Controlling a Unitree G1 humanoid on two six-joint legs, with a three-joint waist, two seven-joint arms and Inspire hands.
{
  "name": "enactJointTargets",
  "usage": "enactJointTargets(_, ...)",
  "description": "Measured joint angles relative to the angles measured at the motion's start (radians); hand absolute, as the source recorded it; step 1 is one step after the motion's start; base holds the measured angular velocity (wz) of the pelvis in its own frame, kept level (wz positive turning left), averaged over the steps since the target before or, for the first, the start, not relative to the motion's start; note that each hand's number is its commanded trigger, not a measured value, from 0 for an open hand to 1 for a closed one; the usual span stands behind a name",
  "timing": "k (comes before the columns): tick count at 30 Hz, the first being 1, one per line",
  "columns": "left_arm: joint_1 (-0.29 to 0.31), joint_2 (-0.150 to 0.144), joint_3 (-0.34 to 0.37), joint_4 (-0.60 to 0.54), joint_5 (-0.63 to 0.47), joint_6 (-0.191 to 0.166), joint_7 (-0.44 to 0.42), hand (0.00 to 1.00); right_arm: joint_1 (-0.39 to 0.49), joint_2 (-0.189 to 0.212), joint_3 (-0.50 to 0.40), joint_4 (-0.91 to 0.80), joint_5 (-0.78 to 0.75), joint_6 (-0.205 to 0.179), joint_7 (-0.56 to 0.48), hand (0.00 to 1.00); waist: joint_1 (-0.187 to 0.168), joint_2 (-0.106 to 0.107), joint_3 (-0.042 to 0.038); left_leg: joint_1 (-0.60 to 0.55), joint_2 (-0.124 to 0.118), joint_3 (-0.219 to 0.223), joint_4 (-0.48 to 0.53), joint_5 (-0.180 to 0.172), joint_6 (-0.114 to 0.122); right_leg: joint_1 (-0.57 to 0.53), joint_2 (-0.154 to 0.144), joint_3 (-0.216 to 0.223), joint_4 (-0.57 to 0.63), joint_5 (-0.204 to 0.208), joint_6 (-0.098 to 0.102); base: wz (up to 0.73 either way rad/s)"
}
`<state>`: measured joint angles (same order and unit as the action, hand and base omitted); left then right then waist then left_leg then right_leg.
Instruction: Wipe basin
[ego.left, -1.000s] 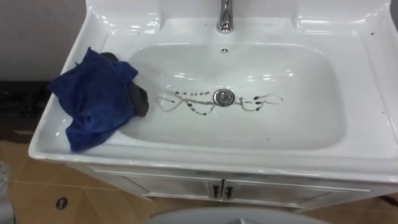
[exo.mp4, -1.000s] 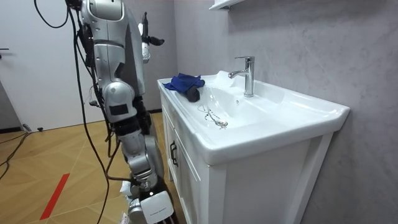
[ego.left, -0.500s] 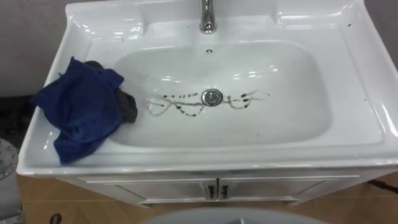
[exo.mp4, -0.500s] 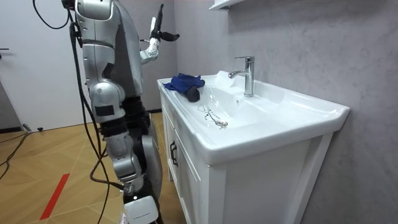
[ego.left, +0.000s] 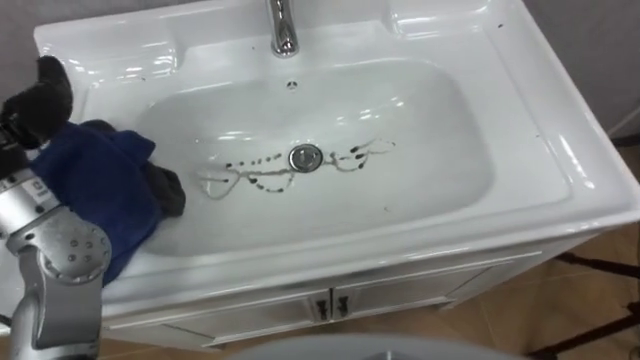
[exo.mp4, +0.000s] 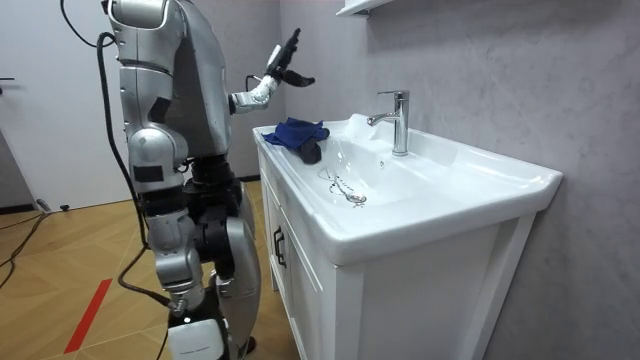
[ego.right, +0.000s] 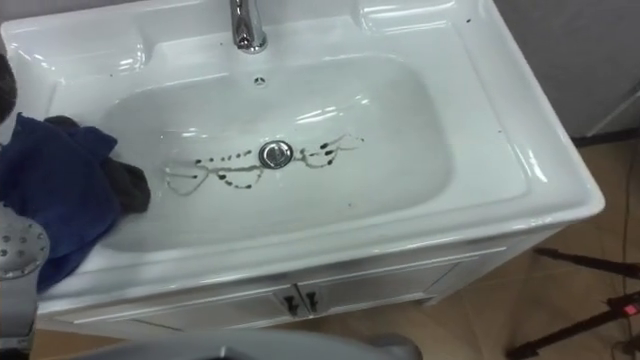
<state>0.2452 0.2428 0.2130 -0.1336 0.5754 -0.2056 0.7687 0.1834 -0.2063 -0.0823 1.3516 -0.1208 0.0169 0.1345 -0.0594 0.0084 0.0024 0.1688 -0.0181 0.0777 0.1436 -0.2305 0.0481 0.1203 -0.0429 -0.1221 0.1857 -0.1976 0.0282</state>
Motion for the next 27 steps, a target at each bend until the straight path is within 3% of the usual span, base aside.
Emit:
enactJointTargets(5, -0.002, -0.001, -0.056, 0.000, 0.010, 0.015, -0.038, 0.00, -0.008, 0.013, 0.001, -0.020, -0.012, 0.009, 0.002, 0.00, -0.011, -0.013, 0.0027, 0.000, 0.000, 0.002, 0.001, 0.000, 0.000, 0.000, 0.001, 0.016, -0.001, 0.000, 0.000, -0.03)
enactJointTargets(13, -0.016, -0.009, -0.138, 0.050, 0.008, 0.029, -0.043, 0.00, -0.029, 0.021, 0.041, -0.014, 0.002, 0.037, 0.014, 0.00, -0.020, -0.005, 0.0024, -0.003, 0.005, 0.001, -0.010, 0.000, 0.000, -0.005, 0.007, 0.014, 0.003, 0.004, -0.003, 0.00)
enactJointTargets(17, -0.016, -0.033, -0.139, 0.057, 0.009, 0.034, -0.043, 0.00, -0.028, 0.020, 0.055, -0.009, 0.002, 0.052, 0.013, 0.00, -0.019, -0.005, 0.0032, -0.003, 0.006, 0.001, -0.009, 0.000, 0.000, -0.006, 0.009, 0.014, 0.002, 0.004, -0.005, 0.00)
enactJointTargets(21, -0.016, -0.034, -0.143, 0.074, 0.007, 0.039, -0.044, 0.00, -0.035, 0.023, 0.062, -0.010, -0.001, 0.071, 0.017, 0.00, -0.020, -0.005, 0.0020, -0.003, 0.005, 0.002, -0.008, 0.000, 0.000, -0.007, 0.006, 0.014, 0.002, 0.004, -0.004, 0.00)
enactJointTargets(27, -0.013, -0.034, -0.173, 0.076, 0.007, 0.076, -0.079, 0.00, -0.042, 0.023, 0.062, -0.011, -0.005, 0.074, 0.022, 0.00, -0.018, -0.005, 0.0014, -0.002, 0.003, 0.001, -0.007, 0.000, 0.000, -0.007, 0.003, 0.009, 0.001, 0.005, -0.003, 0.00)
